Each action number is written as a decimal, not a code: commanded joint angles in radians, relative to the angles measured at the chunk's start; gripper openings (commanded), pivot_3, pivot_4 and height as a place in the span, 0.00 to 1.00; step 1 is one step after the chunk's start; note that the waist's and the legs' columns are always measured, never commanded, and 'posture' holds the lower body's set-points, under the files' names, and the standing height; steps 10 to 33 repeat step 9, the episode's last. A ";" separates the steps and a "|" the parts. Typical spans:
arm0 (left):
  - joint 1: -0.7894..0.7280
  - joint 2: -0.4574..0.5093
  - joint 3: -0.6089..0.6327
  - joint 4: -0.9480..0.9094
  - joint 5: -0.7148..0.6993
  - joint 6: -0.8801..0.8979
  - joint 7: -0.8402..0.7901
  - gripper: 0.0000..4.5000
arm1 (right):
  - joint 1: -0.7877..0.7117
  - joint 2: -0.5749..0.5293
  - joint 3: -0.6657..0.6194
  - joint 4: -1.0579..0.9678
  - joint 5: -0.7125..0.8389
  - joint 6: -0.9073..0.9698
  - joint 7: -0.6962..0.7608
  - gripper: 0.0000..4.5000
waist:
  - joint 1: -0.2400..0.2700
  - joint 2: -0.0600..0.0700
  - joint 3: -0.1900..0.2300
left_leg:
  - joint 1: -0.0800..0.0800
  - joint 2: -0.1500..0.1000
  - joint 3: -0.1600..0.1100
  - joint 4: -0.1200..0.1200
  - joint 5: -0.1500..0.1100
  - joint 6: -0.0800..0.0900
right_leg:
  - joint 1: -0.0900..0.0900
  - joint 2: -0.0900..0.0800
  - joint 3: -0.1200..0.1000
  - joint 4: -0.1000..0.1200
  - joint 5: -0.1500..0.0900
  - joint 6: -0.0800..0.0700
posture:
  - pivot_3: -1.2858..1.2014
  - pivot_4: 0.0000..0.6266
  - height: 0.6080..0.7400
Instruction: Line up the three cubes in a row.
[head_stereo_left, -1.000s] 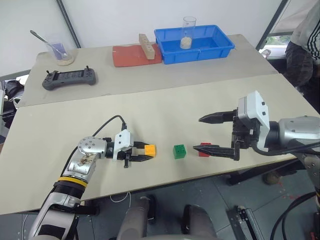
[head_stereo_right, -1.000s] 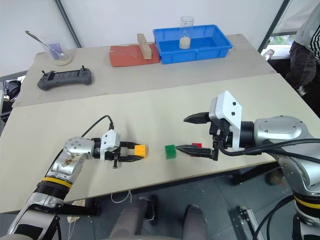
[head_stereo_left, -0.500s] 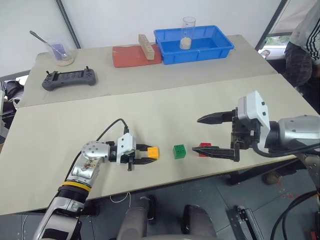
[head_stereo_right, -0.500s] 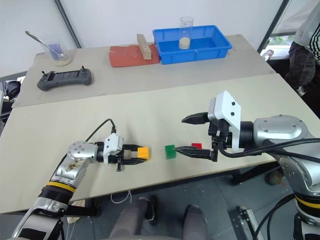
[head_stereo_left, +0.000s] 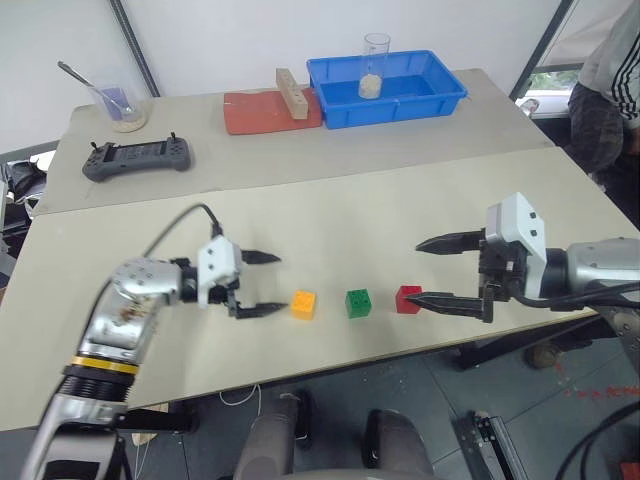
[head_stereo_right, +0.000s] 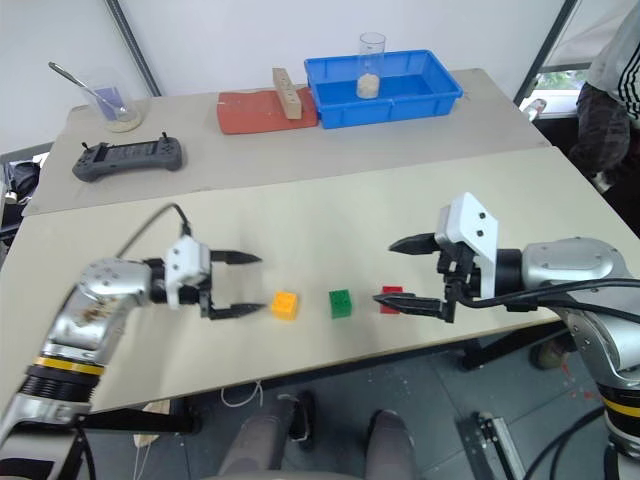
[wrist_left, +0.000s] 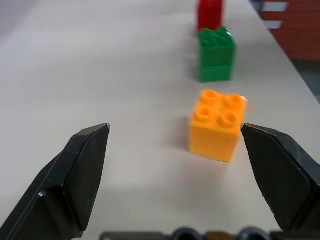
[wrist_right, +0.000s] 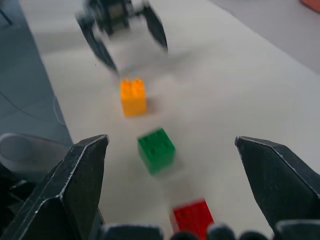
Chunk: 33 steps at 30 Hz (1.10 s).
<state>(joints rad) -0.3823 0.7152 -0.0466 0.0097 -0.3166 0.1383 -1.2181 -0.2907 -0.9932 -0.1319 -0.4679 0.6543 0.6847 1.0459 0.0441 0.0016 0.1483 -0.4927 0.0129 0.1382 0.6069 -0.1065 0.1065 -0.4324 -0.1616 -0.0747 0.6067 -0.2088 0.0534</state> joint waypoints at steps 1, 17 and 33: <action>-0.037 0.064 0.068 -0.106 -0.046 0.121 0.037 0.99 | 0.051 -0.022 -0.084 0.029 -0.029 -0.075 0.032 1.00 | 0.001 0.000 0.000 | 0.000 0.000 0.000 0.000 0.000 0.000 | 0.000 0.000 0.000 0.000 0.000 0.000 | 0.52 0.24 1.00; 0.015 0.121 0.099 -0.167 -0.050 0.155 0.045 0.99 | 0.142 -0.024 -0.115 0.077 -0.081 -0.162 0.072 1.00 | -0.004 0.000 0.000 | 0.001 0.000 0.000 0.000 -0.001 -0.001 | 0.000 0.001 0.000 0.000 0.000 0.000 | 0.52 0.24 1.00; 0.015 0.121 0.099 -0.167 -0.050 0.155 0.045 0.99 | 0.142 -0.024 -0.115 0.077 -0.081 -0.162 0.072 1.00 | -0.004 0.000 0.000 | 0.001 0.000 0.000 0.000 -0.001 -0.001 | 0.000 0.001 0.000 0.000 0.000 0.000 | 0.52 0.24 1.00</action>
